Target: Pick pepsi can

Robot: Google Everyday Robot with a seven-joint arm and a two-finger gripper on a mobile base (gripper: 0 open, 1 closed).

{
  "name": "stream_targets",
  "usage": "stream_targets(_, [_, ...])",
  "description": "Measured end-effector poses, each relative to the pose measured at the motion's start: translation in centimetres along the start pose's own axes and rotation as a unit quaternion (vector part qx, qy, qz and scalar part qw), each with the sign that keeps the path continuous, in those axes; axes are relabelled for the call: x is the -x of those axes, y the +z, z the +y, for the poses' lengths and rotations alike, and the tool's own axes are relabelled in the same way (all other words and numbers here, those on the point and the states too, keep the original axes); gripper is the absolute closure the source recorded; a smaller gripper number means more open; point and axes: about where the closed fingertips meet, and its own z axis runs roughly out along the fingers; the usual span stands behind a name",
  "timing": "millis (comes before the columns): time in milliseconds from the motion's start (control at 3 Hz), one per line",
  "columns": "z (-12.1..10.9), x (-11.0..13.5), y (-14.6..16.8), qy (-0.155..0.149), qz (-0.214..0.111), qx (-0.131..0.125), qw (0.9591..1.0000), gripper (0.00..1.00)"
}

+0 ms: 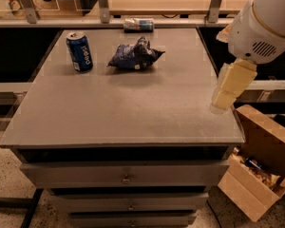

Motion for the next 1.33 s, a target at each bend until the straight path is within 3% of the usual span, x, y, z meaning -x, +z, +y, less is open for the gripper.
stream_targets(667, [-1.2, 1.4, 1.3, -0.011, -0.011, 0.002, 0.9999, 0.00])
stream_targets(1000, [-3.2, 3.8, 3.5, -0.030, -0.033, -0.002, 0.9990, 0.00])
stream_targets(1333, [-5.2, 7.3, 5.9, -0.043, -0.076, -0.006, 0.9961, 0.00])
